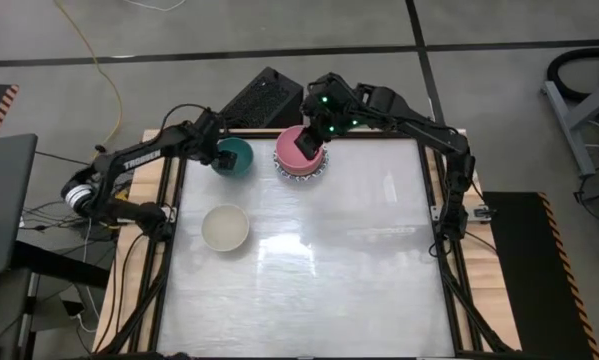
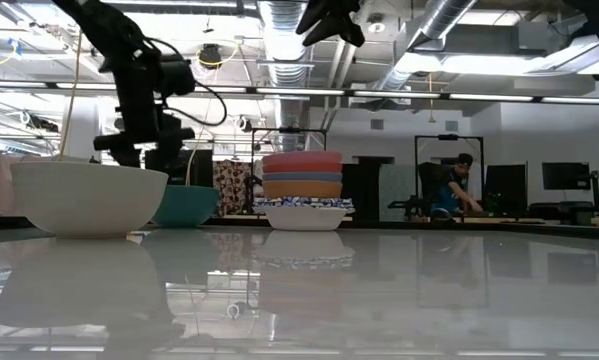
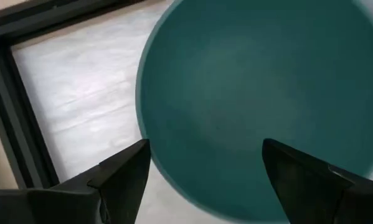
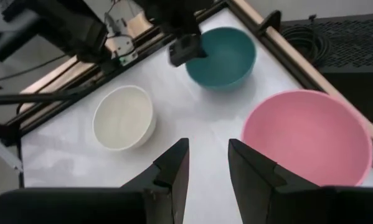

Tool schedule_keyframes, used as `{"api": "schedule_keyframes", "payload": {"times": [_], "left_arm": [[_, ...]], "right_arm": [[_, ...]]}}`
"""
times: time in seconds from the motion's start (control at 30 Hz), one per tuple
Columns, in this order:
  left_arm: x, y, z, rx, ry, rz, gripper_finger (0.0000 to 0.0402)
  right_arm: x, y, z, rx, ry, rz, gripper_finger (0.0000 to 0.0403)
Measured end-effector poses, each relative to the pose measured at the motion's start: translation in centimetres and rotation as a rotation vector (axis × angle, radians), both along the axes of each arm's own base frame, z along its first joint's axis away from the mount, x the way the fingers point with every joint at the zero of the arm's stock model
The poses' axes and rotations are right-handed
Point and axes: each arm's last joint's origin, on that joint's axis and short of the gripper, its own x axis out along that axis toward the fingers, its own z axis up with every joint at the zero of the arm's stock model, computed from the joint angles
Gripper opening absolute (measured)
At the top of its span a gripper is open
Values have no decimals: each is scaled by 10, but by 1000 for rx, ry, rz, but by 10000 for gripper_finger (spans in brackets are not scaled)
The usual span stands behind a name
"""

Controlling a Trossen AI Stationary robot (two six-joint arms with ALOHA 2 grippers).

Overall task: Nest bowls inside each other by size order
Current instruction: Stack the dark green bowl on top of the pink bowl

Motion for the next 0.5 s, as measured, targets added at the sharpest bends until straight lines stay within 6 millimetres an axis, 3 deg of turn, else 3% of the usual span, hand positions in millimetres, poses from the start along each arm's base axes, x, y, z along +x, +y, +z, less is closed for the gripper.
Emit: {"api": "schedule_keyframes", "payload": {"times": [0.23,0.5], "left_arm": [[1,15,-25,-85,47,47,276],[5,17,-29,-90,24,41,144]], "right_arm": [[4,17,-2,6,24,47,132],[7,31,-3,8,36,87,132]]}}
